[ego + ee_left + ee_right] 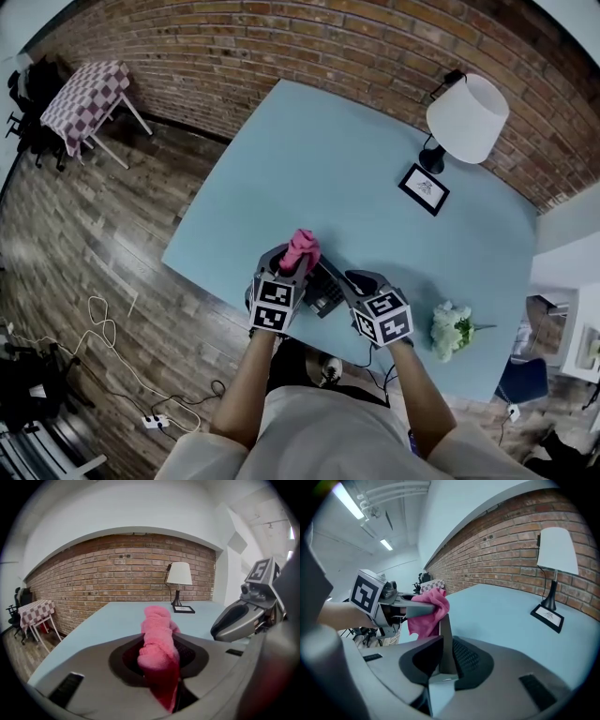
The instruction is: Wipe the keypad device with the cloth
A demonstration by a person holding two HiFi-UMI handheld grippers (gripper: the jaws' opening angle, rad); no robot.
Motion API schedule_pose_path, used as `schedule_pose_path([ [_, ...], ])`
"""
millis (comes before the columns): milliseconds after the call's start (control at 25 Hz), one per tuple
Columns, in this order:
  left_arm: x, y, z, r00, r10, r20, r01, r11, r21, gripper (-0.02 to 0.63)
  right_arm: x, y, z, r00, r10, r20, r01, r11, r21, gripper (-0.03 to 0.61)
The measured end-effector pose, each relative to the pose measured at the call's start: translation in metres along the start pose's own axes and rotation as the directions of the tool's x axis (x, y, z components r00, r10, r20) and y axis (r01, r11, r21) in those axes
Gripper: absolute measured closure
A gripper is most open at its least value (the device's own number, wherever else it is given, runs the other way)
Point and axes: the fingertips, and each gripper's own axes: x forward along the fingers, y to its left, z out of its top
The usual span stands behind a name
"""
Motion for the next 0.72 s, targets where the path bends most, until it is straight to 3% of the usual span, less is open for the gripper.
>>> schedule_pose_path([
  [160,0.002,-0.004,-0.009,1.000,0.016,0.006,-0.016,1.000,-0.012,0.469,0.001,-0.001,-0.002,1.000,0.011,0.009,-0.011,1.000,0.017,0.488],
  [440,-0.002,-0.009,-0.031,0.999,0.027,-0.043,-0.025,0.999,0.034,0.468,-0.001,-0.003,-0.004,0.999,0.031,0.036,-0.033,0.998,0.061,0.488],
  [720,-0.006,-0.004,-0.054,0.998,0.018,-0.054,-0.018,1.000,-0.001,0.466,0.000,-0.003,-0.004,0.998,0.038,0.045,-0.041,0.997,0.071,0.488],
])
